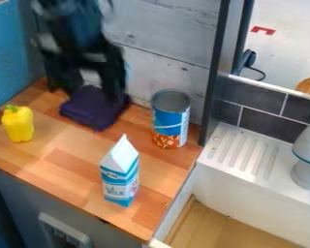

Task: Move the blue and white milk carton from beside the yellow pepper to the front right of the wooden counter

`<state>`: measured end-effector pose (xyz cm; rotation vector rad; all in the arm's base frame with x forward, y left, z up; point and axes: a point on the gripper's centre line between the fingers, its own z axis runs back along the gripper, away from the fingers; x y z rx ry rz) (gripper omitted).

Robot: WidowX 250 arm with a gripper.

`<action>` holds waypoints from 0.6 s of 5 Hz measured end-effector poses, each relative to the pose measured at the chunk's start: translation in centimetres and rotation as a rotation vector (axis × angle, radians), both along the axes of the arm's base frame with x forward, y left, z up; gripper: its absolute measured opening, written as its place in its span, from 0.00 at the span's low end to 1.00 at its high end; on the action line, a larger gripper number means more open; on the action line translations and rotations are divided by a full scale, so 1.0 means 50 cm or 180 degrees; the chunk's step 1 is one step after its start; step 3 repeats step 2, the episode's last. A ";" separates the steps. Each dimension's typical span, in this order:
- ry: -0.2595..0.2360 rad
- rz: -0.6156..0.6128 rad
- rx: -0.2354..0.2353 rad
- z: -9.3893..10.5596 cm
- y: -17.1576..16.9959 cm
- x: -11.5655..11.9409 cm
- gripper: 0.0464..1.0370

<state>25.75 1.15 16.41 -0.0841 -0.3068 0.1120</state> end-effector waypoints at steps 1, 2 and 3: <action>0.0113 0.0201 0.0249 0.036 0.041 -0.009 0.96; 0.0457 0.0486 0.0220 -0.017 0.103 0.025 0.96; 0.0457 0.0486 0.0220 -0.017 0.103 0.025 0.96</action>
